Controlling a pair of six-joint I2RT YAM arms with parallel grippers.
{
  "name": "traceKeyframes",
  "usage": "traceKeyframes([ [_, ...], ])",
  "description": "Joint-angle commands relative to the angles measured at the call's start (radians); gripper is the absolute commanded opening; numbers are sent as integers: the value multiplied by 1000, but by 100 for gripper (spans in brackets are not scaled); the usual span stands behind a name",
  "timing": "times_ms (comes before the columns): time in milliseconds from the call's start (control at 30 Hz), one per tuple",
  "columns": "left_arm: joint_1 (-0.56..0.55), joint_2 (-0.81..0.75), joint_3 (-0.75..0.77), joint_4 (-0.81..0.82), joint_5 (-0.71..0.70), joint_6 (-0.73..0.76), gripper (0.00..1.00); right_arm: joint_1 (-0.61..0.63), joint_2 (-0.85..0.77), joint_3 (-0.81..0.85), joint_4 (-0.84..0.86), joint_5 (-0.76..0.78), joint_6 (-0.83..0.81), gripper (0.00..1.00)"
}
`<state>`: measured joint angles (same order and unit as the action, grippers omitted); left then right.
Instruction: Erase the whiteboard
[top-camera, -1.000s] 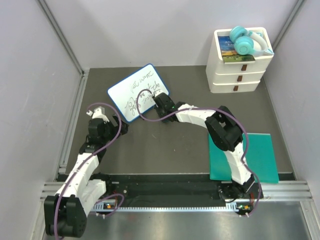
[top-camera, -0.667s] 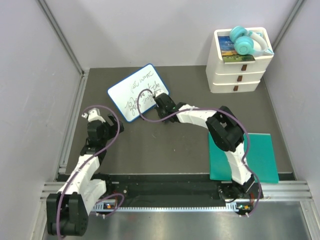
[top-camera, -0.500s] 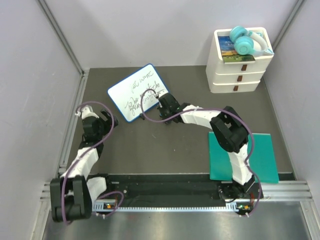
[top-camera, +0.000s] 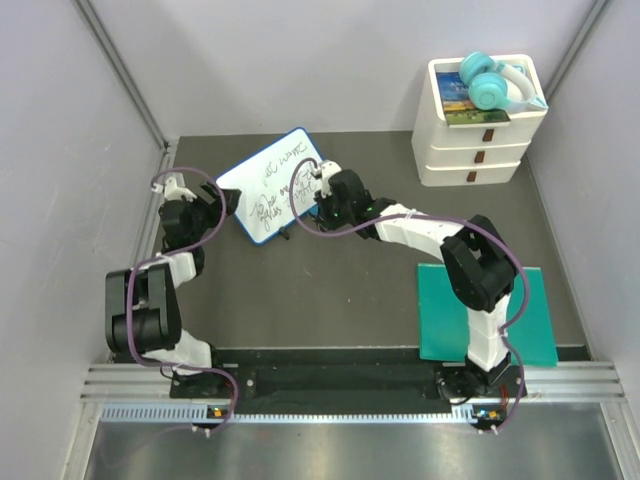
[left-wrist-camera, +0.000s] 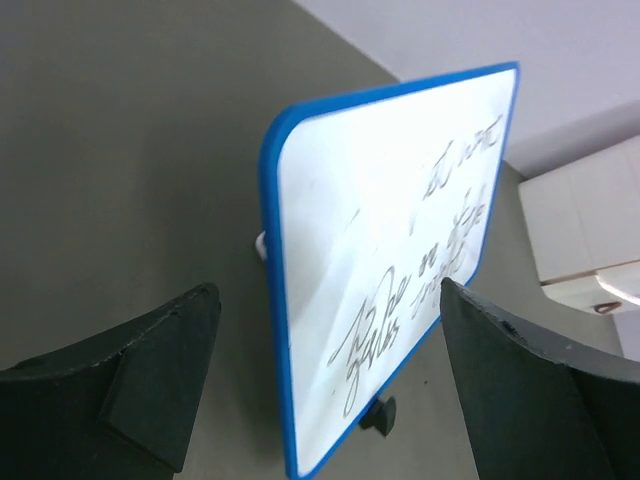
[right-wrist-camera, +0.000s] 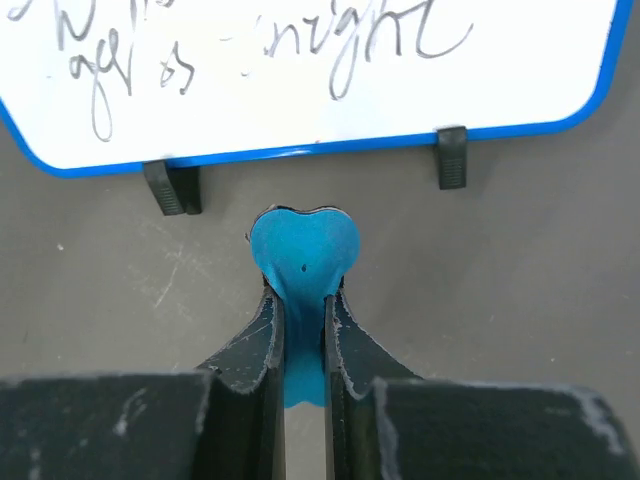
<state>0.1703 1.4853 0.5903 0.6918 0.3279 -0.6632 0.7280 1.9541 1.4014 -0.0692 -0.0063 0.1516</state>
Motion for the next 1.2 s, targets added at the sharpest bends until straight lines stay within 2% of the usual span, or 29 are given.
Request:
traceKeyframes([
  [0, 8, 94, 95, 218, 126, -16, 92, -7, -17, 44, 62, -64, -17, 0],
  [133, 9, 219, 175, 313, 221, -58, 82, -13, 14, 71, 98, -96, -14, 0],
  [333, 8, 305, 229, 356, 260, -70, 73, -32, 45, 87, 134, -132, 6, 0],
  [367, 8, 308, 230, 359, 263, -69, 66, -33, 48, 88, 137, -132, 6, 0],
  [467, 9, 302, 210, 379, 247, -76, 56, -38, 68, 96, 155, -135, 12, 0],
  [500, 9, 296, 203, 382, 229, -76, 47, -38, 72, 99, 155, -138, 17, 0],
  [600, 11, 277, 192, 355, 230, -59, 35, -38, 89, 105, 180, -139, 28, 0],
  [700, 9, 274, 207, 319, 253, -44, 25, -38, 101, 102, 226, -127, 29, 0],
  [767, 8, 274, 206, 318, 253, -36, 22, -38, 109, 93, 274, -121, 28, 0],
  [933, 8, 277, 210, 253, 266, 19, 0, -38, 129, 76, 373, -83, 11, 0],
  [1033, 6, 277, 203, 238, 270, 60, 0, -38, 146, 73, 439, -52, -1, 0],
  [1167, 6, 276, 165, 242, 270, 108, 0, -42, 201, 132, 445, -26, -17, 0],
])
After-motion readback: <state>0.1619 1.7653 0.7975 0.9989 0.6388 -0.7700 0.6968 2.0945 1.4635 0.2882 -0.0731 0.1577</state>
